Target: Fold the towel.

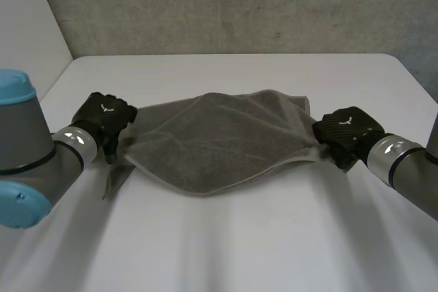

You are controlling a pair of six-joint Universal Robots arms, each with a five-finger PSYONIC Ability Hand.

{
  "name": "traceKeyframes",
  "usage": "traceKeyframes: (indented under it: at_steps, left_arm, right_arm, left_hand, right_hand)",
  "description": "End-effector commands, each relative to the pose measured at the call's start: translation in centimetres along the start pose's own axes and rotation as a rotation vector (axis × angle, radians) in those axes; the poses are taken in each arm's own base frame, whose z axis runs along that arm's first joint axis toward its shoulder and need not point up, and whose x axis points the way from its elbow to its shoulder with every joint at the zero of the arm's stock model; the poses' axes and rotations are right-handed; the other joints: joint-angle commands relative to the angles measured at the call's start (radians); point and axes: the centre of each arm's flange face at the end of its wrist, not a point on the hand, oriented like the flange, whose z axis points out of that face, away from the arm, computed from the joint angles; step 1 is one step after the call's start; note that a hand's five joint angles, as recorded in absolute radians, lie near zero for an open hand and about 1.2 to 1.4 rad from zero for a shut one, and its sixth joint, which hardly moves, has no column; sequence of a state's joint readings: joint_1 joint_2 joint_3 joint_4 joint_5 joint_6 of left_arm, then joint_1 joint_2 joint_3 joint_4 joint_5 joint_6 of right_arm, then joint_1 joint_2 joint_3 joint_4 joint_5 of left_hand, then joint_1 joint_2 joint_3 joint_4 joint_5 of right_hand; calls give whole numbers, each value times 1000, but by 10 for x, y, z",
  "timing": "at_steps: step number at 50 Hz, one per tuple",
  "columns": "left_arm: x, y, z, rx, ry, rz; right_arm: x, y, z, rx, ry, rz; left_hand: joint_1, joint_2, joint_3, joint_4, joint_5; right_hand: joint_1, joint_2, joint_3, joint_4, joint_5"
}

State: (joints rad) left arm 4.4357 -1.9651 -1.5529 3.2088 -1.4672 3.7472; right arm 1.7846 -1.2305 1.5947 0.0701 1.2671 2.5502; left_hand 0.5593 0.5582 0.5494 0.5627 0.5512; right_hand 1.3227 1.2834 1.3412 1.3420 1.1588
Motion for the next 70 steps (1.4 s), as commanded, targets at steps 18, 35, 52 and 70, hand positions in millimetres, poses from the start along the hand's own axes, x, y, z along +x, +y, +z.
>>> traceKeyframes:
  at_steps: [18,35,52,70]
  left_arm:
    - [39,25,-29,-12,51,1]
    - [47,36,-29,-46,78,-4]
    - [46,47,5,-28,3,11]
    - [-41,-72,-73,297,-306,23]
  right_arm:
    - [8,15,-12,-19,60,45]
    - [6,19,-9,-19,58,46]
    - [8,19,-8,-3,74,43]
    - [78,-86,-89,312,278,87]
  left_hand:
    - [80,81,90,77,-86]
    - [-99,-98,-89,-103,-266]
    - [817,818,827,813,650]
    - [837,838,847,834,671]
  right_hand:
    - [74,113,55,54,63]
    - [74,113,55,54,63]
    - [74,113,55,54,63]
    - [74,113,55,54,63]
